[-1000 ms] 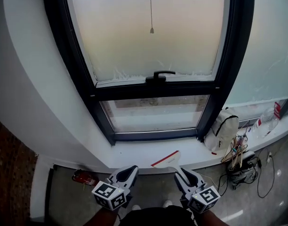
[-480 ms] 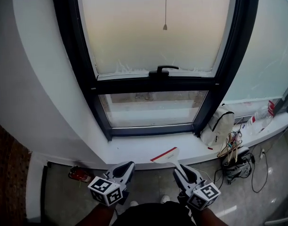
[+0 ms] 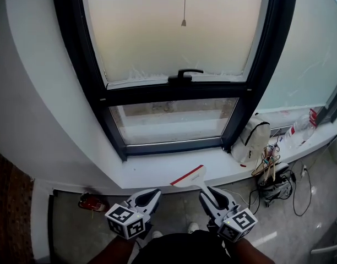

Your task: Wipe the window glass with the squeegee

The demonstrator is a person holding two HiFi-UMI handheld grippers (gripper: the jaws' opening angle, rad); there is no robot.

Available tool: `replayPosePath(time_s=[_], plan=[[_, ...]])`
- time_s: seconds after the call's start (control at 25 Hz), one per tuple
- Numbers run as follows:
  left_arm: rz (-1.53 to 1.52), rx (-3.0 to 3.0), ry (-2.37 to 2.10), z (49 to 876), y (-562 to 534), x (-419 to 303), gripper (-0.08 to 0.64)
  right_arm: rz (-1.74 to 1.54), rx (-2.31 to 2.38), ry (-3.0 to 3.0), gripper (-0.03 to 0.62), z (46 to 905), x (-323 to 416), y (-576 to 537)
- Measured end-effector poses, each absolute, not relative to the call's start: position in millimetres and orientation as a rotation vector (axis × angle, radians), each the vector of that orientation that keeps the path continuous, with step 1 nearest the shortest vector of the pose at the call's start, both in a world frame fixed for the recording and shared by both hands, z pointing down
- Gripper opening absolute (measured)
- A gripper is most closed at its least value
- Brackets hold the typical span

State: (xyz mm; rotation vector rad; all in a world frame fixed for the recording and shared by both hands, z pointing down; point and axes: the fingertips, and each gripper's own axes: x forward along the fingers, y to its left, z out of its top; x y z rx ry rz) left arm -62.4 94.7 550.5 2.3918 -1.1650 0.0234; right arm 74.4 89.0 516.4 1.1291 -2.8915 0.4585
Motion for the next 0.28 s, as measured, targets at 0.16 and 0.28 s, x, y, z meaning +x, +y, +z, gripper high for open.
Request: replayPosePath(time_s=[0.16, 0.28], plan=[[0.02, 2.394, -1.12, 554, 96, -50, 0.0, 0.423, 1.14, -2.891, 0.084, 513, 77, 87], [0.0, 2.403, -1.089, 553, 96, -41, 0.0, 0.4, 1.157, -2.886, 0.084, 513, 81, 87]])
